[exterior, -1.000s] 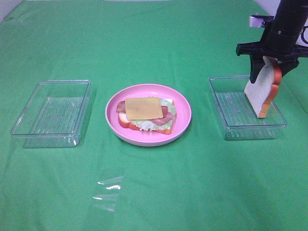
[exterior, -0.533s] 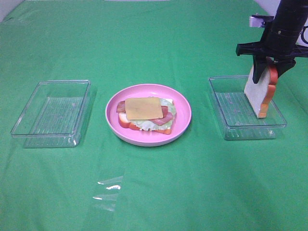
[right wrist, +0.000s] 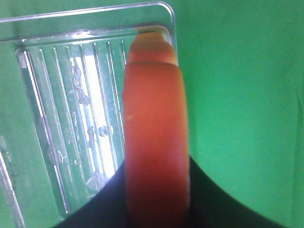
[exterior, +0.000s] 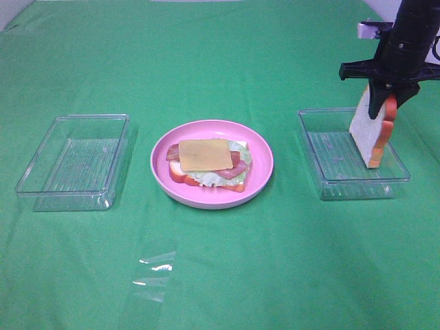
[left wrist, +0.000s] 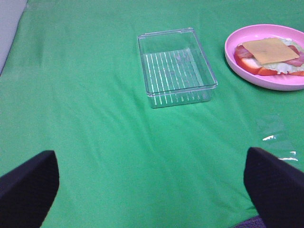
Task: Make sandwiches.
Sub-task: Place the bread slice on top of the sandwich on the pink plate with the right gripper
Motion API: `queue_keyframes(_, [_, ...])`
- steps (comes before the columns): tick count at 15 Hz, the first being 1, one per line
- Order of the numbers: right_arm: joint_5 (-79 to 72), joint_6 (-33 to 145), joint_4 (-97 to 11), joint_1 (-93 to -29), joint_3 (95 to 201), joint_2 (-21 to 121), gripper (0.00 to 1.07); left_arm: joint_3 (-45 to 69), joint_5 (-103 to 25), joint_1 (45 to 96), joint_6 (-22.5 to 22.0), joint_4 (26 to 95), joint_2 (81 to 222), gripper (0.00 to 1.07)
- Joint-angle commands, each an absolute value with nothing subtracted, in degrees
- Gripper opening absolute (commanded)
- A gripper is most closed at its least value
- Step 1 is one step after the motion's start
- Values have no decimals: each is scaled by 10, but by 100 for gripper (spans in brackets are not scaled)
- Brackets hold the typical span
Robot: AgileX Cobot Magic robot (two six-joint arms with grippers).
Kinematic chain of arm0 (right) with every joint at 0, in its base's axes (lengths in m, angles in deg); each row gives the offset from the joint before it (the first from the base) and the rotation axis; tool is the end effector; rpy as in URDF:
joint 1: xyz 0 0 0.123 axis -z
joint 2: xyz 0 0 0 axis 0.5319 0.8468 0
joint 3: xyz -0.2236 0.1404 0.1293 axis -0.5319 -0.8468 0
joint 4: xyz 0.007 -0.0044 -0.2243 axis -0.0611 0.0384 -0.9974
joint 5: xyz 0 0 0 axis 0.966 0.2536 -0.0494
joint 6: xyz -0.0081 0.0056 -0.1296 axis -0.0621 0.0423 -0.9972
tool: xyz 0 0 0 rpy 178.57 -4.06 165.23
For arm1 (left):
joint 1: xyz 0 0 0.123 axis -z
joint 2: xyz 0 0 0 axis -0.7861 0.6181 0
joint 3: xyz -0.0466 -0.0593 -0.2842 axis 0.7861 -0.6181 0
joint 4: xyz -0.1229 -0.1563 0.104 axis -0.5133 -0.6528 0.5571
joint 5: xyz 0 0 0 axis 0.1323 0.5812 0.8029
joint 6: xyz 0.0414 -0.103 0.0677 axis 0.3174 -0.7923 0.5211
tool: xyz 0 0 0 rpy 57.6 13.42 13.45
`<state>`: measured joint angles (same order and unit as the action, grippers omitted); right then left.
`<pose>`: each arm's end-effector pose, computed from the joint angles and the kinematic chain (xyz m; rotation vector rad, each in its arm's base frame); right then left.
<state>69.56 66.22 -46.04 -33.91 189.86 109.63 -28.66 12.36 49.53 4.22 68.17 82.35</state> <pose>0.4471 0.0078 0.1693 0.0811 3.0271 -0.0603 -0.0076 -0.0145 0.2496 0.1153 2.0343 -0.0315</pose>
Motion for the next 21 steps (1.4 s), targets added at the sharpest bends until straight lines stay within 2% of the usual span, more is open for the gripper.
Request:
queue_keyframes(1, [764, 659, -441, -340, 1900, 1068, 0, -288, 118, 498, 40, 677, 815, 98])
queue_keyframes(4, [764, 659, -401, -340, 1898, 1030, 0, -288, 118, 498, 40, 677, 815, 98])
queue_keyframes(10, [731, 572, -124, -340, 1880, 940, 0, -288, 118, 498, 40, 677, 815, 98])
queue_keyframes(14, [672, 427, 124, -341, 1777, 936, 0, -288, 118, 498, 40, 677, 815, 98])
queue_keyframes(15, [666, 407, 154, -341, 1758, 936, 0, -288, 118, 498, 40, 677, 815, 98])
queue_keyframes(16, [657, 352, 227, -341, 1692, 936, 0, -288, 118, 498, 40, 677, 815, 98])
queue_keyframes(19, [637, 346, 236, -341, 1619, 943, 0, -288, 118, 498, 40, 677, 815, 98])
queue_keyframes(21, [627, 347, 248, -364, 1614, 962, 0, -288, 118, 498, 40, 677, 815, 98])
